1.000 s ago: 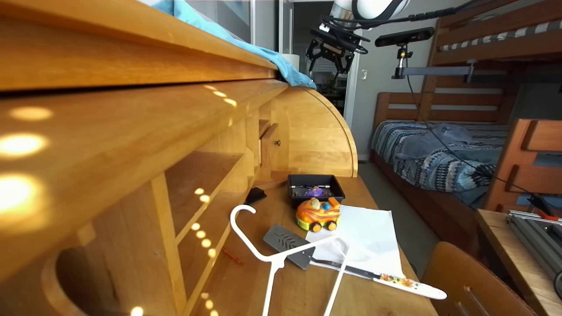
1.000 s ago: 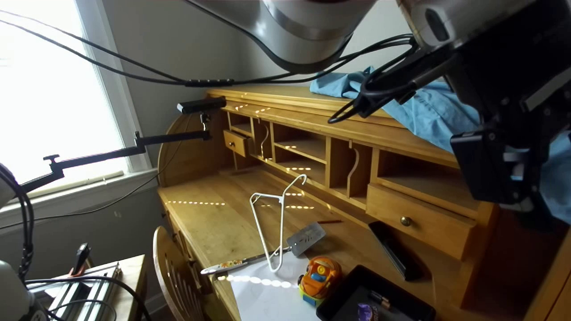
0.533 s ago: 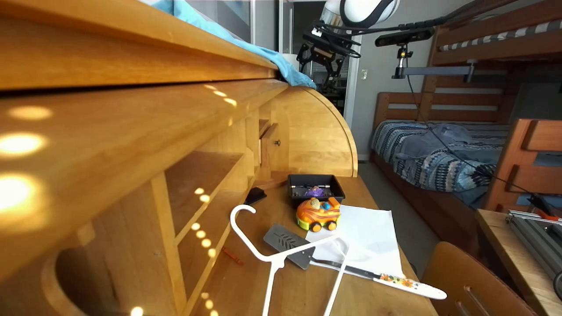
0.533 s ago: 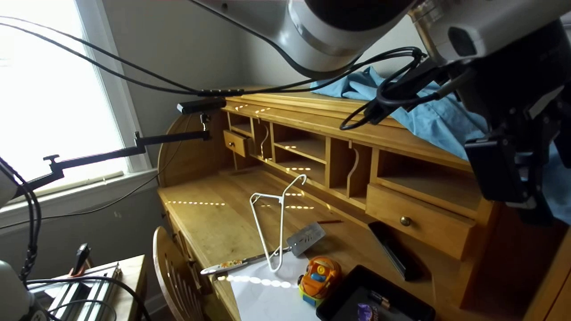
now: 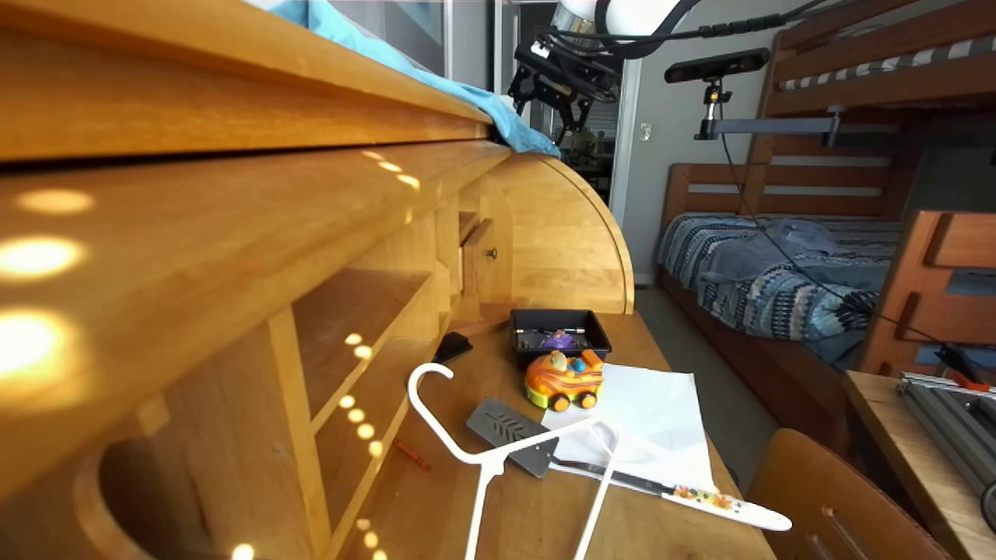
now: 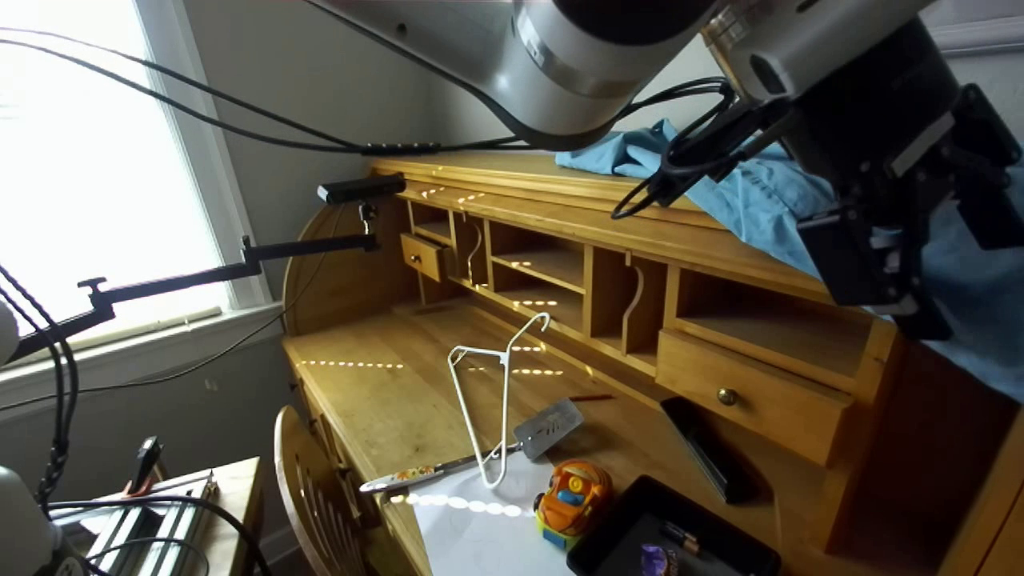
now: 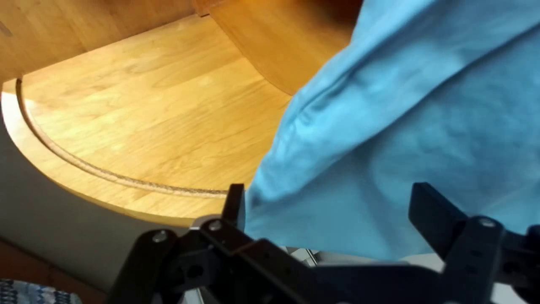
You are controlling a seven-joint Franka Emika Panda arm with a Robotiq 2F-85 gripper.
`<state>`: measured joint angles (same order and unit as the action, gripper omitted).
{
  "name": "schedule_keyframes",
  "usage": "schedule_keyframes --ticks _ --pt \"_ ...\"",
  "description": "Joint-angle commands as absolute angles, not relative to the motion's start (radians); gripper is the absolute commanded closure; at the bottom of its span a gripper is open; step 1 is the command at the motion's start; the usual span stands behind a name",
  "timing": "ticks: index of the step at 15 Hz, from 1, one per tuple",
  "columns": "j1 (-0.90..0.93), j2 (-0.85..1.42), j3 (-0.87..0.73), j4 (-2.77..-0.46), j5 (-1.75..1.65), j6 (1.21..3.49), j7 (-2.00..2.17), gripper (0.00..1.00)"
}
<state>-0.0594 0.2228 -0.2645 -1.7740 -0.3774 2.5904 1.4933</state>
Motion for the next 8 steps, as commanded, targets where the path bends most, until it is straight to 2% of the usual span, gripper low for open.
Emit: schedule_keyframes --ticks 1,8 --pt "0.040 0.176 -0.292 -1.831 -0.542 2.593 1.756 0.00" --pt "0.091 0.070 -0.214 -1.944 -0.805 2.478 2.224 0.00"
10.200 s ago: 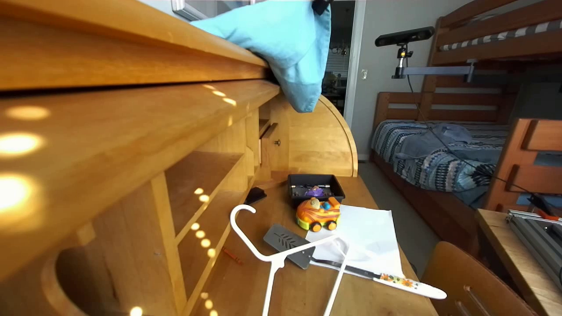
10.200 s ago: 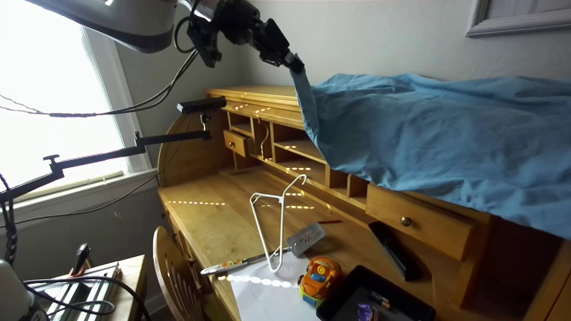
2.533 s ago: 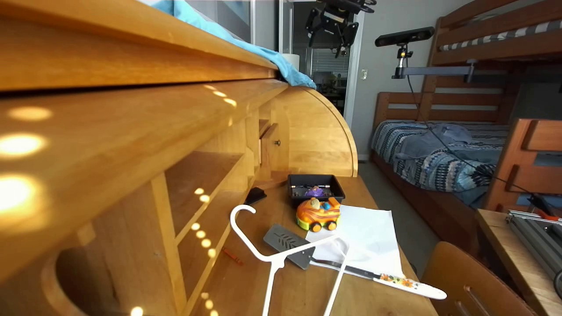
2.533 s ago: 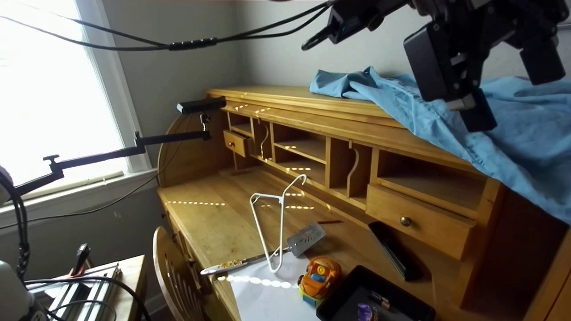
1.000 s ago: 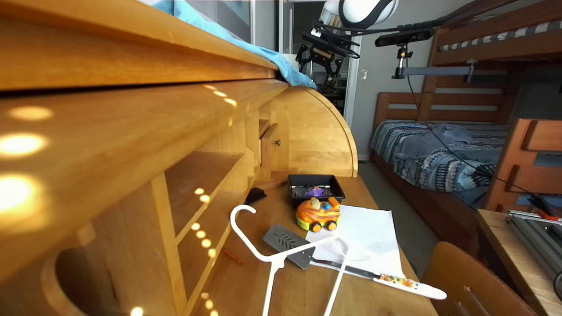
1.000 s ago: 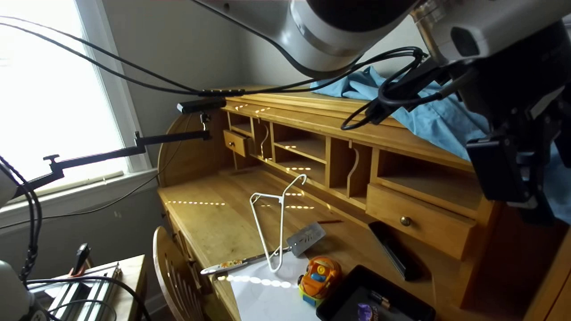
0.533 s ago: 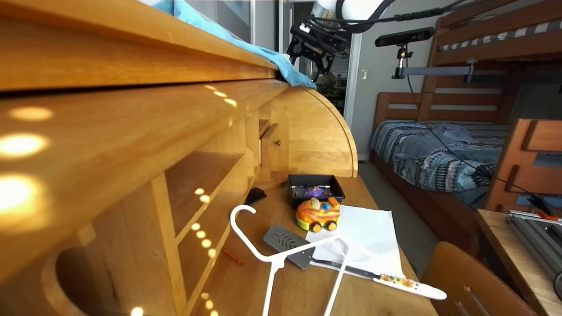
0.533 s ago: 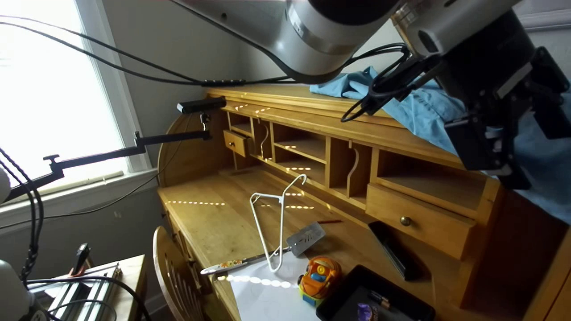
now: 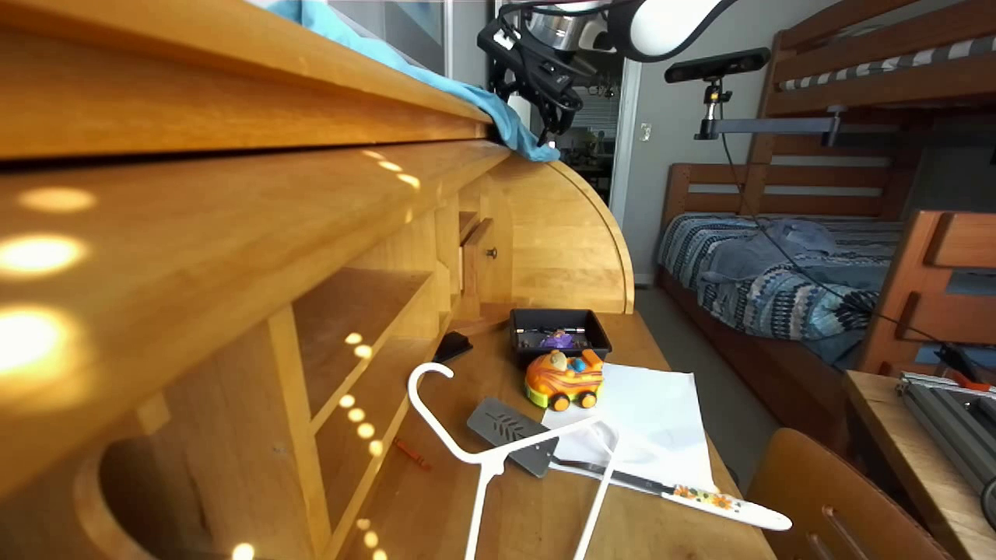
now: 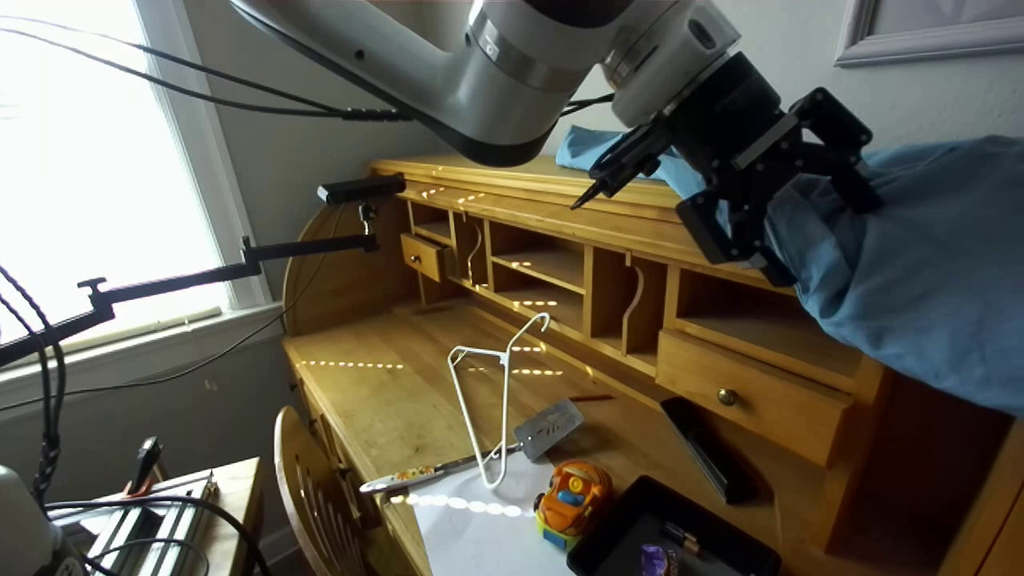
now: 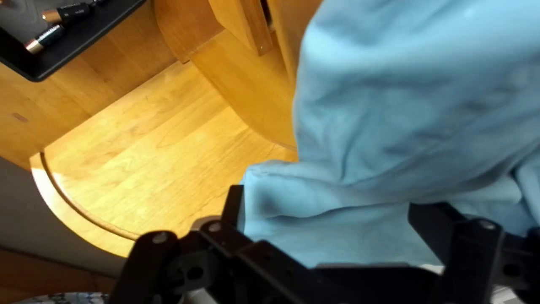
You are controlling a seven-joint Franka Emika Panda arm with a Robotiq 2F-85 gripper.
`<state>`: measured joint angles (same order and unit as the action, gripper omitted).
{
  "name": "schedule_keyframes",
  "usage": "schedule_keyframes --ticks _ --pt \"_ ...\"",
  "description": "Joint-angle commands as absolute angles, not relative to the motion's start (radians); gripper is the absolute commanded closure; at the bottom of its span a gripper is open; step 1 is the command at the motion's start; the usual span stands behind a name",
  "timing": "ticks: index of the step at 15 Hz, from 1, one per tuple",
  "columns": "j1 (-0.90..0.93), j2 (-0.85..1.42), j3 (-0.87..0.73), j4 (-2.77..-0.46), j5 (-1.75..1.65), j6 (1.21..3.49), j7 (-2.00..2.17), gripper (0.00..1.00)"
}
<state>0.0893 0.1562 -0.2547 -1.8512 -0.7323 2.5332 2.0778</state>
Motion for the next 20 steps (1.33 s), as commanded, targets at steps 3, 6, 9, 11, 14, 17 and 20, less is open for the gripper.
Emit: schedule_keyframes --ticks 3,6,9,11,14,17,20 --pt "0.043 0.133 -0.180 -1.875 -0.765 2.503 2.143 0.00" --pt "0.033 0.137 -0.179 -1.873 -0.764 2.503 2.137 0.00" --pt "0.031 0.119 -0.181 -1.874 -0.783 2.494 2.193 0.00" --pt "0.024 0.099 -0.182 -1.894 -0.784 2.485 2.238 0.00" --pt "0.008 0.080 -0.188 -1.920 -0.809 2.464 2.342 0.00" --pt "-0.007 0.064 -0.188 -1.956 -0.853 2.454 2.462 0.00" --pt "-0.022 0.062 -0.186 -1.992 -0.920 2.450 2.575 0.00"
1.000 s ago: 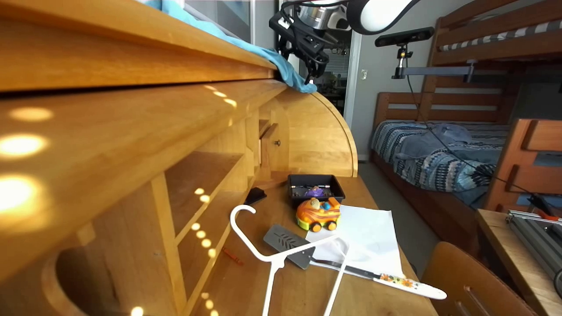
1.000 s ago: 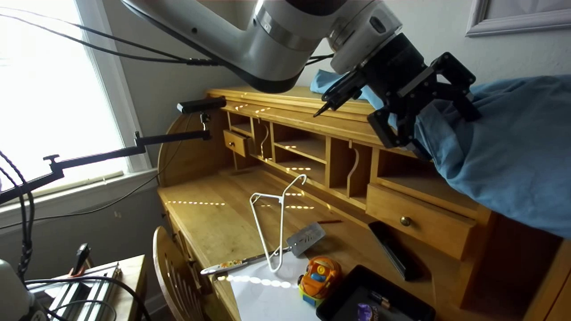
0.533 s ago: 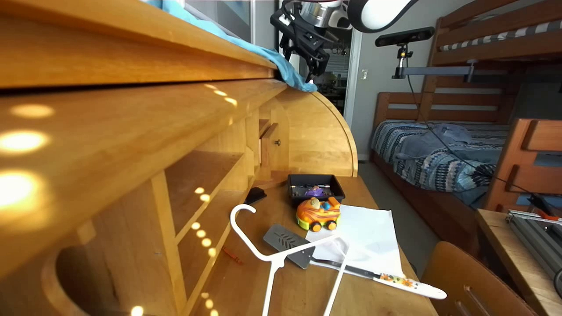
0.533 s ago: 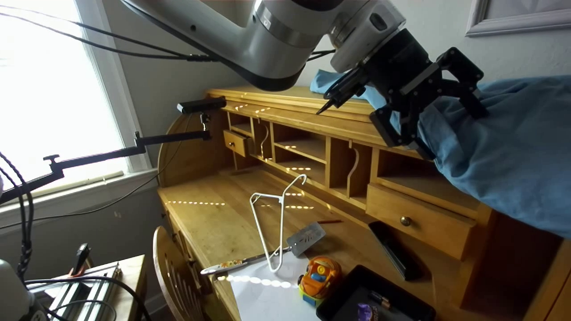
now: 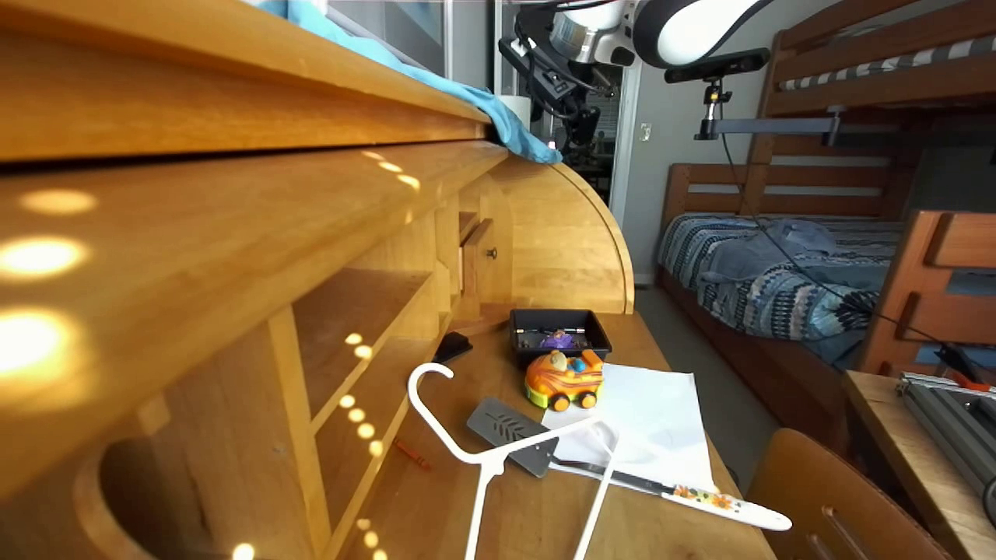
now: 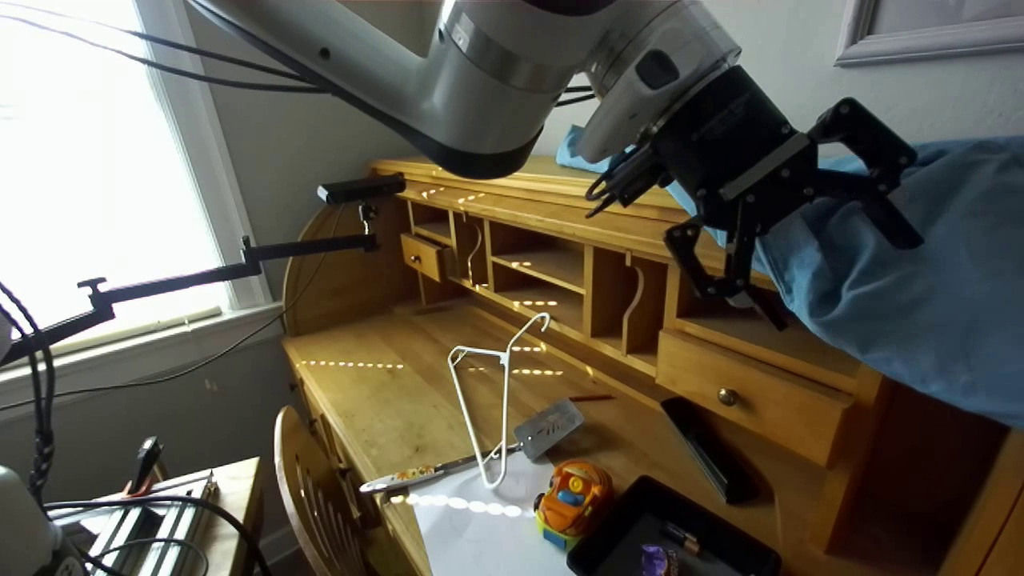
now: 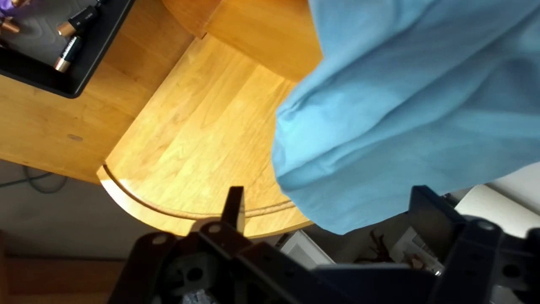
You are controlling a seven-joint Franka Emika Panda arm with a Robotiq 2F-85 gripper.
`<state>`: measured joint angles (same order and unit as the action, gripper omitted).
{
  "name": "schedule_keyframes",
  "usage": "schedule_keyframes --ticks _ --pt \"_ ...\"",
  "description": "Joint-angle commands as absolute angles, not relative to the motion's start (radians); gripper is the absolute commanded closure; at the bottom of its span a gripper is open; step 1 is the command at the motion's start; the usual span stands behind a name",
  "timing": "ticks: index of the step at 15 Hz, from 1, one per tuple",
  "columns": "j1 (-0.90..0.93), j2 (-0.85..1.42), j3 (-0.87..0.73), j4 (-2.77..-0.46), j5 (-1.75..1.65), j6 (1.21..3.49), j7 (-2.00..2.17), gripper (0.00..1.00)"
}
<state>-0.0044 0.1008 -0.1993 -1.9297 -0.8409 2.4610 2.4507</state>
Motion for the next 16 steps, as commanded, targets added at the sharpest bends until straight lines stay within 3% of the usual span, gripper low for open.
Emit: schedule_keyframes --ticks 1,16 --pt "-0.027 0.071 -0.185 -1.997 -0.945 2.453 2.611 0.00" --pt "-0.089 0.137 -0.185 -1.966 -1.151 2.493 2.756 0.00"
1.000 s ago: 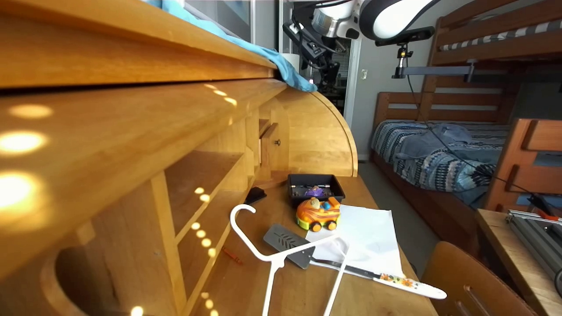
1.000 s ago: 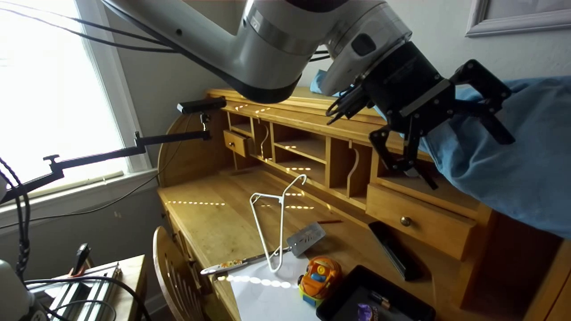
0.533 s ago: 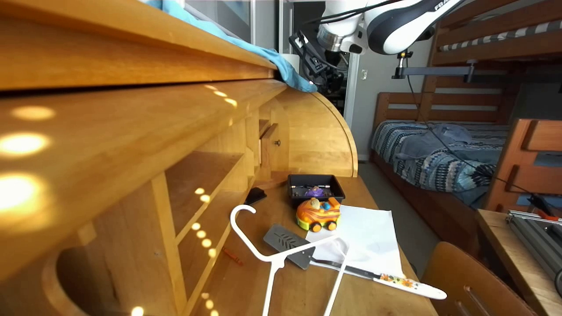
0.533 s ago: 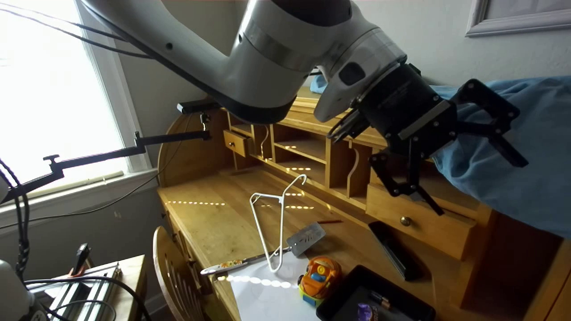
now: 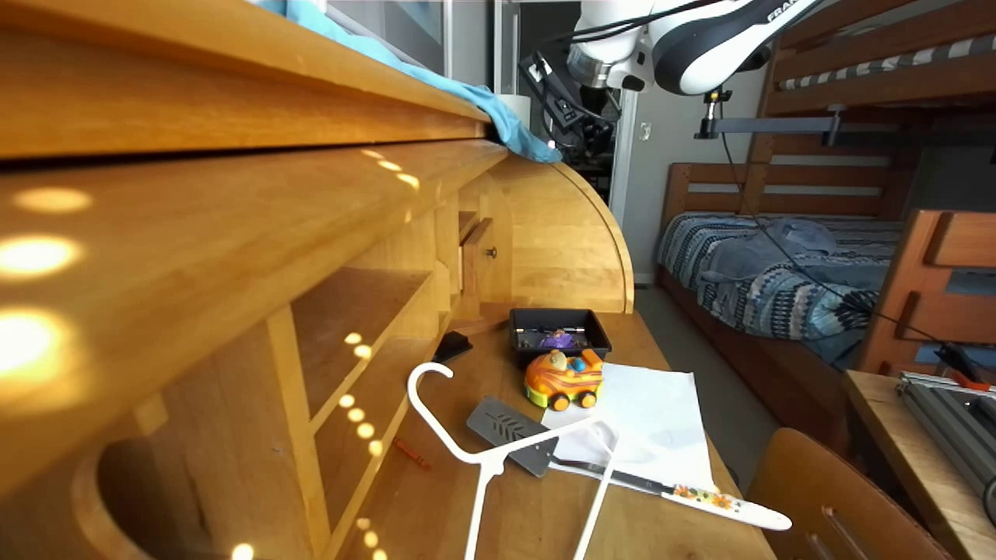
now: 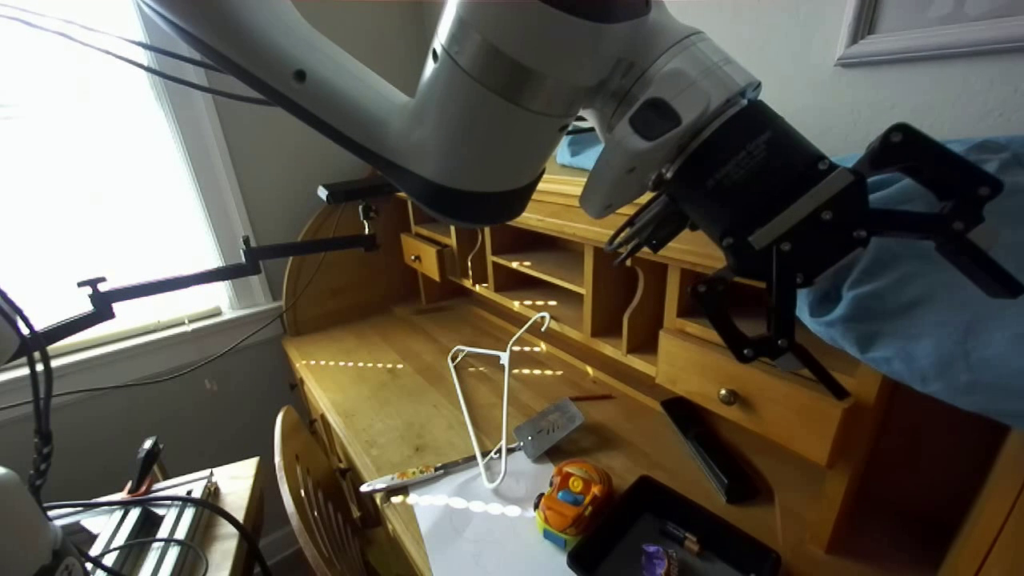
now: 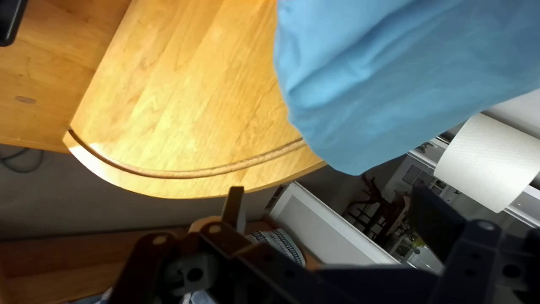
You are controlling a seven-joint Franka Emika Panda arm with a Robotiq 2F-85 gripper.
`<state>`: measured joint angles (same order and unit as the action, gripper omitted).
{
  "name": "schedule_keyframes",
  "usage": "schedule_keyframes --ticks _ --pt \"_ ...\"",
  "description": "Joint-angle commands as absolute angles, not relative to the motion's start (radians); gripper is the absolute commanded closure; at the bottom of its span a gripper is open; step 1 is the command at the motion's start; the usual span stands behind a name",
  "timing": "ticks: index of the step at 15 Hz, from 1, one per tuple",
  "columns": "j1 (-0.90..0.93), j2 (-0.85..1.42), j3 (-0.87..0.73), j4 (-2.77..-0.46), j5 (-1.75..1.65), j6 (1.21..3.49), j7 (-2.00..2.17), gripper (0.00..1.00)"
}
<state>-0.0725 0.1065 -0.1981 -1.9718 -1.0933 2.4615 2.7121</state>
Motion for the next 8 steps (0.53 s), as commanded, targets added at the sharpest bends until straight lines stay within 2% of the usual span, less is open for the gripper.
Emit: schedule_keyframes --ticks 1,6,8 --pt "-0.091 0.145 -0.185 -1.966 -1.161 2.518 2.742 0.00" --pt "-0.102 0.207 -0.205 -1.961 -1.163 2.721 2.646 0.00" --pt "-0.101 0.215 -0.213 -1.958 -1.167 2.747 2.647 0.28"
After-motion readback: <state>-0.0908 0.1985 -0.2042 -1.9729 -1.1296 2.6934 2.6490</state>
